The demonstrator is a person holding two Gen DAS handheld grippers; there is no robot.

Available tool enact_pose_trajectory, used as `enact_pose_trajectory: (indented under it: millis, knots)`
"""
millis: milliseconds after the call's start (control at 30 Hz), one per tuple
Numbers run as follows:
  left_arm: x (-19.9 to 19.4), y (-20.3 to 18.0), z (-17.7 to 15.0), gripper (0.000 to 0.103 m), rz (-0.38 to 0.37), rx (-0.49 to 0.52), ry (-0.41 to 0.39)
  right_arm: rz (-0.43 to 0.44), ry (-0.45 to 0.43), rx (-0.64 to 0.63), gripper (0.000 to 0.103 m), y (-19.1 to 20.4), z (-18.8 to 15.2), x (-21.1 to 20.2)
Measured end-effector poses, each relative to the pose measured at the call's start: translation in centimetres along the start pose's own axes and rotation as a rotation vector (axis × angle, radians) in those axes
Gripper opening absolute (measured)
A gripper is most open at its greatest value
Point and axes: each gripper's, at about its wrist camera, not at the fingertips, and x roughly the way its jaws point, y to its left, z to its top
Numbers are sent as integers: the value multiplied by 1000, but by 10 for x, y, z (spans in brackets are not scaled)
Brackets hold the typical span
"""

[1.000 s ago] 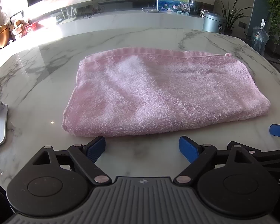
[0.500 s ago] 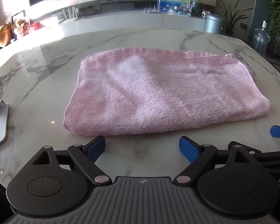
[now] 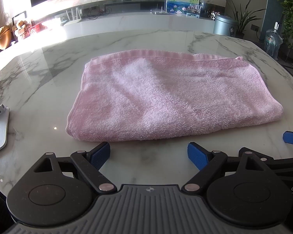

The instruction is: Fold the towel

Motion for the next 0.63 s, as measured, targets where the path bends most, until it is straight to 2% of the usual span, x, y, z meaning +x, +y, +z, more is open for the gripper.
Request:
enact_pose_trajectory:
  millis: [633]
  knots:
    - [0,0,-1,87,1,2,-4,-2,-4,0,103,2,-1,-1]
